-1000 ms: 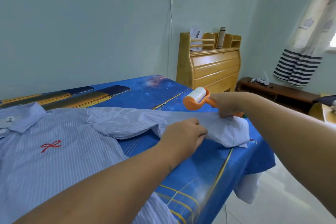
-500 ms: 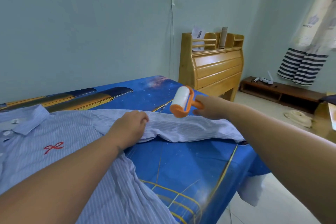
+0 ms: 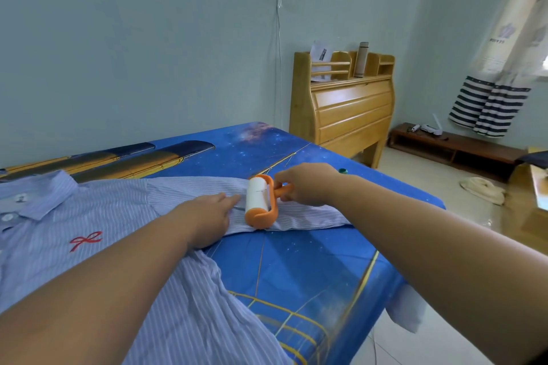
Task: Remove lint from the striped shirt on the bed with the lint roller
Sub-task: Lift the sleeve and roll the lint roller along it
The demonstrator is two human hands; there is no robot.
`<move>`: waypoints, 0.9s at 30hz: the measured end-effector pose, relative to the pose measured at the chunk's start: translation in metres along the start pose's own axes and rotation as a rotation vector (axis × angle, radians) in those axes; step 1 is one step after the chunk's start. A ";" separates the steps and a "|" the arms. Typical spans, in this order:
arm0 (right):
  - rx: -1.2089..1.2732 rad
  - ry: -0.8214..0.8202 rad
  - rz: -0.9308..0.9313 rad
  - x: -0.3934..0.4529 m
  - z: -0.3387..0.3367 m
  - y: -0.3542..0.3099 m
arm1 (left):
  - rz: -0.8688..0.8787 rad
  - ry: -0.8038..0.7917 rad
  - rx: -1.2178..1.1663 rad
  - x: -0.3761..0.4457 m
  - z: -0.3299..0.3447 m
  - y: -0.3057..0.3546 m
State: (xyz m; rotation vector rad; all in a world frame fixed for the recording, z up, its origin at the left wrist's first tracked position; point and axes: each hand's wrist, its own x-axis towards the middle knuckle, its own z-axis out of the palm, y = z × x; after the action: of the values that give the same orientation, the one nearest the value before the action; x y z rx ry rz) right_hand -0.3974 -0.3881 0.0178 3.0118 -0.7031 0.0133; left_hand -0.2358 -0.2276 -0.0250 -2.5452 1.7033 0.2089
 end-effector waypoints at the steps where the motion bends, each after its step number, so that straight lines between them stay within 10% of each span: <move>1: 0.007 -0.013 0.011 -0.002 -0.001 0.003 | -0.004 -0.015 0.038 0.000 -0.002 0.004; 27: -0.220 -0.347 0.272 -0.098 -0.045 0.115 | -0.086 -0.032 0.137 0.000 0.000 0.017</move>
State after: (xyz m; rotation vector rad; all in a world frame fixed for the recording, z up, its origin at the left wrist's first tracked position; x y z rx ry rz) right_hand -0.5365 -0.4454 0.0657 2.7109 -1.0583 -0.5479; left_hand -0.2517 -0.2344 -0.0253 -2.4952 1.5362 0.1230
